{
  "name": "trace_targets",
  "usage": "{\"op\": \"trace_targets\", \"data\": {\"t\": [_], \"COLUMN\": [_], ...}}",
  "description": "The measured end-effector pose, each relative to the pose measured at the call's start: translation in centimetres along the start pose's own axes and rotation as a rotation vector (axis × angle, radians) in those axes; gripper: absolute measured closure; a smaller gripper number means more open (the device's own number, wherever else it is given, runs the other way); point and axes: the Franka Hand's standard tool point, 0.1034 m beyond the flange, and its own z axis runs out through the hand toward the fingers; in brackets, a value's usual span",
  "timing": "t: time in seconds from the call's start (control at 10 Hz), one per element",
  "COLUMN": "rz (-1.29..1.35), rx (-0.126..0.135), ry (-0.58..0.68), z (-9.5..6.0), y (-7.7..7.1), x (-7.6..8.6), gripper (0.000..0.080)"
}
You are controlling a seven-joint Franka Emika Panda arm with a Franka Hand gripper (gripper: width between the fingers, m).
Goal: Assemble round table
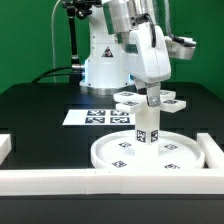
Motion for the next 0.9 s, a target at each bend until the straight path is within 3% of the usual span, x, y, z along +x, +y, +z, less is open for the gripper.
{"op": "trace_targets", "data": {"t": [0.4,0.7,0.9], "rz": [-0.244,-0.474,-0.822], "rx": [-0.006,-0.011,-0.058], "ry": [-0.039,-0.030,0.014], "z": [-2.5,-2.0,-1.9], "y": [-0.4,-0.3,-0.4], "x": [-1.2,-1.1,-1.6], "gripper": [0.0150,0.0150,0.0150]}}
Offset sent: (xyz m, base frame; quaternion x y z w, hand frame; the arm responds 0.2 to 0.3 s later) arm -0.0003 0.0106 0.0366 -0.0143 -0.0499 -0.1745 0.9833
